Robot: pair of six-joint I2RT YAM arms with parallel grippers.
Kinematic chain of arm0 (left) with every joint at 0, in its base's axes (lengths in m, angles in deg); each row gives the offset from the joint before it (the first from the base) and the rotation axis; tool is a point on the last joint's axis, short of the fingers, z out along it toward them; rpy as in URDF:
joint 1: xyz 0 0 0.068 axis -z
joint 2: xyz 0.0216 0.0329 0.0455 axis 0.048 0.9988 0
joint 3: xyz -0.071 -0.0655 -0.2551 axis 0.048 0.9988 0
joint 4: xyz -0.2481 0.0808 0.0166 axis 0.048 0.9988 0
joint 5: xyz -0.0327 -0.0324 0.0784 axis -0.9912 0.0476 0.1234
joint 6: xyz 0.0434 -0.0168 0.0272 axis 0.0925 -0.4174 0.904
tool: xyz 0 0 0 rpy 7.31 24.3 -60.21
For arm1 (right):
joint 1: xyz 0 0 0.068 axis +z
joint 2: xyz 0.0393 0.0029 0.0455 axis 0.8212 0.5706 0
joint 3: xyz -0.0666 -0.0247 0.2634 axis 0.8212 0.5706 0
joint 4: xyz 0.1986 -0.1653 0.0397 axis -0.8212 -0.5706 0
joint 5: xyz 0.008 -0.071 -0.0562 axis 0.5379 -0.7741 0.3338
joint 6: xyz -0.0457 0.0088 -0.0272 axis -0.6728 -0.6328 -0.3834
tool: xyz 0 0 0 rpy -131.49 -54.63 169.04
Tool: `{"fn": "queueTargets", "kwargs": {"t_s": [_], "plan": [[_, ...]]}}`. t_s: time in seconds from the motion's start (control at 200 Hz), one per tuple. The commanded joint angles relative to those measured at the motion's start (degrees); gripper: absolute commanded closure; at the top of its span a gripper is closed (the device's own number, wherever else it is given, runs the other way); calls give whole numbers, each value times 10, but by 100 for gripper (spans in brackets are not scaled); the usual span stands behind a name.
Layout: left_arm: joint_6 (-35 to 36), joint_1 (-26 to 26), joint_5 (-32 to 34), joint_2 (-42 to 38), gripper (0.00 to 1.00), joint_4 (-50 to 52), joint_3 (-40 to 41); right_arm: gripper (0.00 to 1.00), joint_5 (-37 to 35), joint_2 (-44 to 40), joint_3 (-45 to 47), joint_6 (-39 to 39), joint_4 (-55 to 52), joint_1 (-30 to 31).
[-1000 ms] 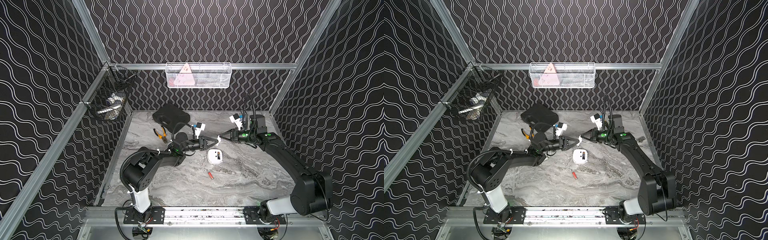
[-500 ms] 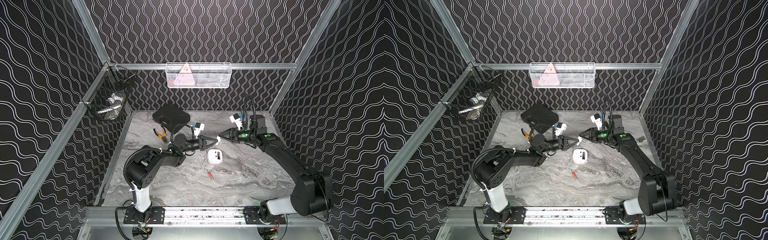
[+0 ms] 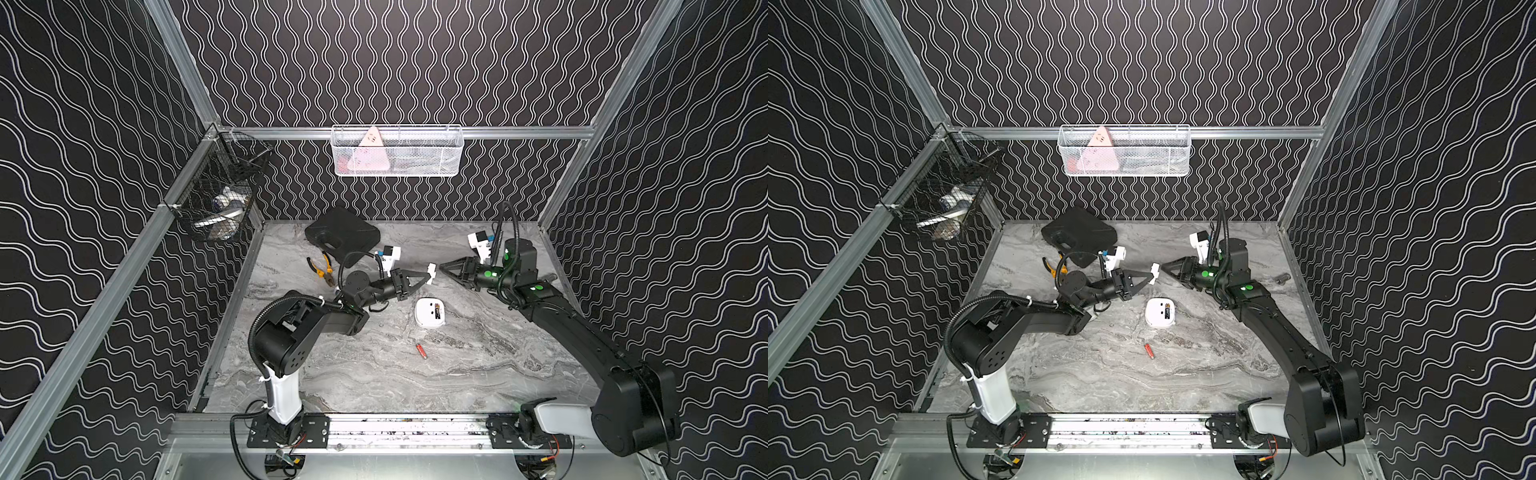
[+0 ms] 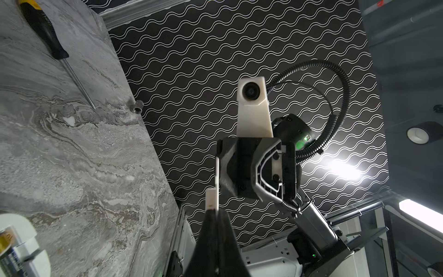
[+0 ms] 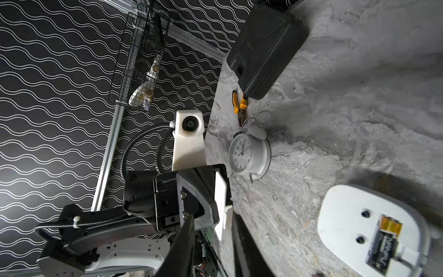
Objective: Insert the battery into the alarm
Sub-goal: Install the cover on the alarm.
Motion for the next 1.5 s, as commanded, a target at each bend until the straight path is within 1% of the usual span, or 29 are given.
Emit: {"fn": "queueTargets", "kwargs": {"t_s": [0.0, 0.055, 0.125, 0.29, 0.435, 0.49, 0.53, 0.59, 0.751, 0.841, 0.921, 0.996, 1.241, 1.281, 1.346, 1.421, 1.491], "plan": [[-9, -2, 5, -1, 100, -33, 2, 72, -1, 6, -2, 9, 22, 13], [-10, -1, 5, -2, 100, -31, 2, 77, -4, 10, -6, 4, 14, 16], [-12, -1, 4, -2, 100, -32, 2, 80, -7, 11, -7, 2, 10, 17], [-27, -1, 5, 3, 100, -51, 3, 80, -11, 16, -7, -4, 3, 18], [-25, -1, 5, 2, 100, -46, 5, 75, -30, 10, -1, -1, 9, 18], [-22, -1, 4, -1, 100, -42, 5, 75, -26, 10, -1, 2, 13, 18], [-22, -1, 4, -2, 100, -42, 5, 76, -21, 14, -6, 1, 7, 18], [-24, 0, 3, -1, 100, -43, 4, 82, -16, 19, -9, 3, 10, 19], [-31, -1, 7, 3, 100, -52, 6, 88, -5, 29, -6, 17, 30, 21], [-29, -1, 7, 1, 100, -48, 8, 92, -8, 26, -7, 14, 25, 22], [-26, 0, 8, -2, 100, -43, 9, 94, -9, 24, -6, 12, 20, 22], [-27, 0, 7, -1, 100, -45, 8, 94, -6, 25, -9, 11, 16, 22], [-41, 0, 4, 4, 100, -59, 8, 85, 3, 33, -6, 24, 36, 23], [-42, 0, 5, 4, 100, -60, 8, 86, 4, 34, -8, 25, 36, 24], [-43, 0, 4, 5, 100, -60, 8, 89, 4, 34, -9, 23, 34, 24], [-45, 1, 3, 6, 100, -63, 7, 90, 3, 35, -8, 21, 32, 24], [-44, 0, 1, 6, 100, -59, 8, 94, 2, 36, -8, 21, 31, 25]]}}
